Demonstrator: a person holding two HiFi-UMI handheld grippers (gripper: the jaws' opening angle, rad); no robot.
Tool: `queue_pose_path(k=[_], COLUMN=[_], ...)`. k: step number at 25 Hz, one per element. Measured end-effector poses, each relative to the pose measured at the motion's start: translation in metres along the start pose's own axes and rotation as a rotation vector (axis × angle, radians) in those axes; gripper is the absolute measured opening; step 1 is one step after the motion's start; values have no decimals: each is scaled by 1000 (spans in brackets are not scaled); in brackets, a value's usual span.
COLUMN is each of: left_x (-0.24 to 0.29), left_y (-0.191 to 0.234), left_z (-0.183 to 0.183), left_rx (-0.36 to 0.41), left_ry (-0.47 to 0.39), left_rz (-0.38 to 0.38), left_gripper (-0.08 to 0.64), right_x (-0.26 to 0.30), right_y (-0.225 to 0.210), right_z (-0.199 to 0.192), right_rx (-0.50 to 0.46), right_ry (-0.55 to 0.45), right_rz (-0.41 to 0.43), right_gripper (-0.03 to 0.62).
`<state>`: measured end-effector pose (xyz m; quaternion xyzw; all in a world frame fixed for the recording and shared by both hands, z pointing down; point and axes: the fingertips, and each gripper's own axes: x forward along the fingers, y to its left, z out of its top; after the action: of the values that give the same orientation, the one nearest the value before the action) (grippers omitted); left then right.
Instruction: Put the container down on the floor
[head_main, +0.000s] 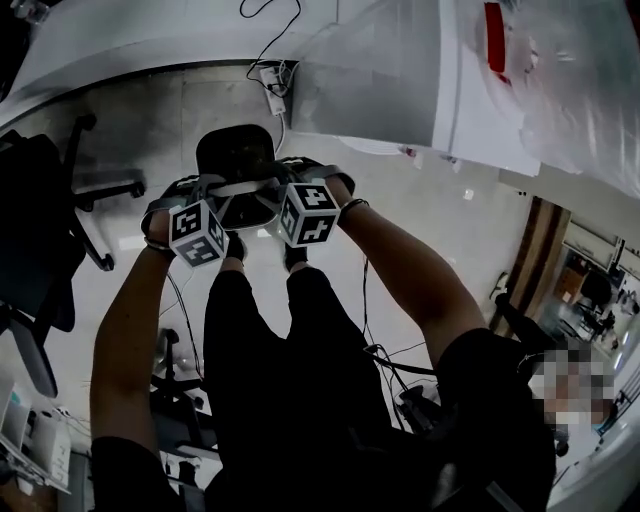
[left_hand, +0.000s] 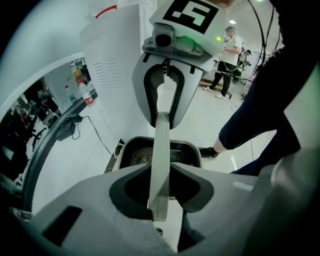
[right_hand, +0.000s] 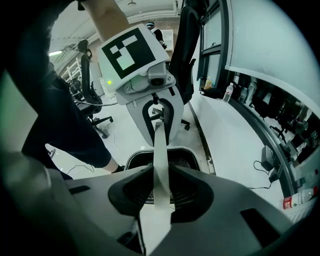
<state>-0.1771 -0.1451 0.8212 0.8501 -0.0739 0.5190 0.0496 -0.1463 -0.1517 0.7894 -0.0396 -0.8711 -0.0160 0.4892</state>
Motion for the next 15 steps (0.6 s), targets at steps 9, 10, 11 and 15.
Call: queue_pose_path(k=[9, 10, 11, 15], left_x=[53, 59, 65, 84], left_y=[6, 6, 6, 3], left_z=[-25, -28, -32, -42], left_rx=[11, 14, 15, 15], left_ry=[24, 29, 35, 54], left_rz=[-18, -23, -30, -51], left_gripper=[101, 101, 101, 100], right_x=[48, 54, 60, 79], right_y=[-8, -8, -8, -6], right_z=[-41, -45, -49, -62], right_rx=[3, 3, 1, 5], right_ry=[39, 44, 48, 59], right_rz=[8, 11, 14, 24], right_gripper=[91, 91, 91, 91])
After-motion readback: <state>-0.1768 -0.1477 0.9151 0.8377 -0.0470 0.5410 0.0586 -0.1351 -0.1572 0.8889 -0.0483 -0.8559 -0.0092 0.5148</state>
